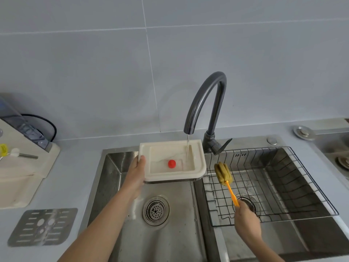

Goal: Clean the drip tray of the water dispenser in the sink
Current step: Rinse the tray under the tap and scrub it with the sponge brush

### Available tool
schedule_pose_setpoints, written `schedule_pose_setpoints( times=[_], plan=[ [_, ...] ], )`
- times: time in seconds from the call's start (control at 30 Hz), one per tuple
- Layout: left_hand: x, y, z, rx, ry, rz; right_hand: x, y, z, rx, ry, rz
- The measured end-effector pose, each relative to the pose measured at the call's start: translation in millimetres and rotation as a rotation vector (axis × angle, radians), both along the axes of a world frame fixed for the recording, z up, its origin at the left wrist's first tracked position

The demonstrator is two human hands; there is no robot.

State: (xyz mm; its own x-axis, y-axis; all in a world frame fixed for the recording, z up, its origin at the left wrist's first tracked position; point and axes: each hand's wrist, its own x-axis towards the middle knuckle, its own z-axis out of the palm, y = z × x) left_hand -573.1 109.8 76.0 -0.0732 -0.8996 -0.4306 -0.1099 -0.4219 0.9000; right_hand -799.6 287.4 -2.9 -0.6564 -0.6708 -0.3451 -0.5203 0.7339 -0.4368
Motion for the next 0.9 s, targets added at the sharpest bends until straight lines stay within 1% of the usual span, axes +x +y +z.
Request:
schedule_pose_setpoints(
  times=[0.13,0.23,0.37,0.43,0.5,0.57,0.63,0.73,0.83,0.9],
  plan=[
    [-1.0,2.6,0.5,0.016,-0.011,0.001,2.3,-10.4,-2.8,0.101,0.107,0.083],
    [-1.8,3.5,0.6,0.024,-0.02,0.004,1.6,-13.1,-8.0,0.17,0.148,0.176],
    [-0.7,4.3,-0.6,0.041,-0.025,-0.017,-4.5,-18.3,-5.0,0.269,0.111,0.259],
    [-0.6,5.4,0.0,0.052,-0.016,-0.031,-8.3,-26.9,6.9,0.233,0.108,0.276],
    [-1.6,6.5,2.0,0.06,-0.019,-0.04,-6.6,-38.9,28.6,0.048,0.008,0.241],
    [-3.0,7.8,2.8,0.07,-0.027,-0.051,-4.7,-56.0,54.4,-0.17,-0.165,0.151],
    [-5.1,9.3,2.8,0.078,-0.021,-0.055,-7.4,-75.7,77.7,-0.296,-0.282,0.084],
    [-8.6,10.8,1.3,0.098,0.008,-0.038,-17.9,-102.3,99.4,-0.364,-0.404,0.029],
    [-11.0,11.0,0.5,0.127,0.038,-0.017,-25.5,-121.3,103.5,-0.323,-0.604,-0.065],
    [-11.8,10.2,0.0,0.136,0.042,-0.012,-24.5,-129.5,103.8,-0.319,-0.68,-0.086]
  ],
)
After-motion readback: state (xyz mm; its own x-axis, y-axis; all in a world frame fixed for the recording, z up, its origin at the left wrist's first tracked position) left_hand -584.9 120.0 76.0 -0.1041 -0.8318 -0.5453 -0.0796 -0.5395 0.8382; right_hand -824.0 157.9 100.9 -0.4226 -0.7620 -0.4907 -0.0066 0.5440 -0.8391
